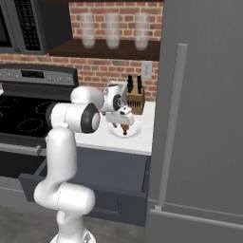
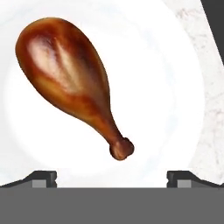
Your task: Pick up the knife from the drawer and place it on the cutting board. Then place the meat from the plate to the cutting board.
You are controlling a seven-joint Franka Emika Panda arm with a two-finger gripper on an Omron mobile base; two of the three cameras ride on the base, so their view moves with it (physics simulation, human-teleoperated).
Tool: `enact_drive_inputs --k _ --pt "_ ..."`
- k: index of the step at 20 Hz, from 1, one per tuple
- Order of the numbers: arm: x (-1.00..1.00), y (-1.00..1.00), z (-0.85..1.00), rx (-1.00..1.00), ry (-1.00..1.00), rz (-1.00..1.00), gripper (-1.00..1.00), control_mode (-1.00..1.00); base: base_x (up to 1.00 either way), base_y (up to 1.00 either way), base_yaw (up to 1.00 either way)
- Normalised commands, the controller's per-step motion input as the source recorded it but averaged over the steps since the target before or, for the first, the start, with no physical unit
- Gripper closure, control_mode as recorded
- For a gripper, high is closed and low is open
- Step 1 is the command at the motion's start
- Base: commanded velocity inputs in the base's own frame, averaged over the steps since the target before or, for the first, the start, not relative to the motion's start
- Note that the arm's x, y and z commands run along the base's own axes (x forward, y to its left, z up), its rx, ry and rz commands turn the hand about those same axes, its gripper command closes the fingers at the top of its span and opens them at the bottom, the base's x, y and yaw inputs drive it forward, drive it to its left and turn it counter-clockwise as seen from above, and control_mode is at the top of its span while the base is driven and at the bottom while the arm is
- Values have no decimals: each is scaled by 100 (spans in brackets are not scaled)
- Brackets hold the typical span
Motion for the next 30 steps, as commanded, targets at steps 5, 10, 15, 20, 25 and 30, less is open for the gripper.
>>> enact_drive_inputs --k 5,10,15,20,25,30 --pt "49 -21 0 0 0 0 -100 -100 0 0 0" --pt "29 -19 -13 0 0 1 -100 -100 0 0 0" --pt "7 0 -32 0 0 0 -100 -100 0 0 0" --pt "0 0 -28 0 0 0 -100 -100 0 0 0" --pt "-2 0 -22 0 0 0 -100 -100 0 0 0" --pt "-1 0 -14 0 0 0 -100 -100 0 0 0"
